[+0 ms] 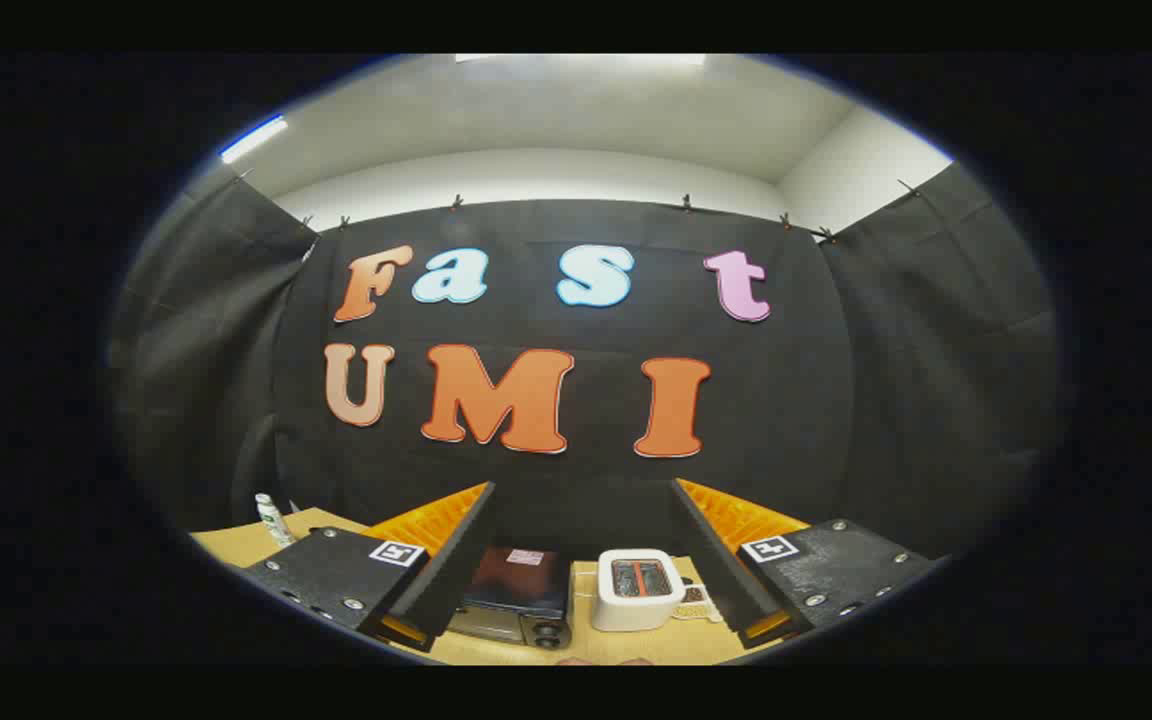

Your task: Open the toaster oven, put the food inside, and close the toaster oven door.

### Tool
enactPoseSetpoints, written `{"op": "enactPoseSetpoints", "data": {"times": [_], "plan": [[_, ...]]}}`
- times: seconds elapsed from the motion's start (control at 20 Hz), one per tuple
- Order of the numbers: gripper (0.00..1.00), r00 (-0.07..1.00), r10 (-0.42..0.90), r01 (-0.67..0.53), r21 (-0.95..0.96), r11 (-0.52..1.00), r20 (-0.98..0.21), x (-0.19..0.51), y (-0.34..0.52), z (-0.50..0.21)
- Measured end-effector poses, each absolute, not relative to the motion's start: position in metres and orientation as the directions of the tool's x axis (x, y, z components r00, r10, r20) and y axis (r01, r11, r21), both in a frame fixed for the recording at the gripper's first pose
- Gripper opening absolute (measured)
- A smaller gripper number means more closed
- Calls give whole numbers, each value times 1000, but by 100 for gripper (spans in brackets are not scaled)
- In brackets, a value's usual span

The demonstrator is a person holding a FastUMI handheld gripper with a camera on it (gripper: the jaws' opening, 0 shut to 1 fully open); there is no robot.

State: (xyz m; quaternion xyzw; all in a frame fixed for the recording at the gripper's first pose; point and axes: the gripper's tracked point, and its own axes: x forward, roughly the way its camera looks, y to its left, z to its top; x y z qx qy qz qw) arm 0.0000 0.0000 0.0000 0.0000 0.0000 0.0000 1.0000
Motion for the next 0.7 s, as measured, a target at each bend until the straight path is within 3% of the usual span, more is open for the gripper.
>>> {"op": "enactPoseSetpoints", "data": {"times": [0.7], "plan": [[99,1000,10,-10,-2,1000,-8,-3,9,2]]}}
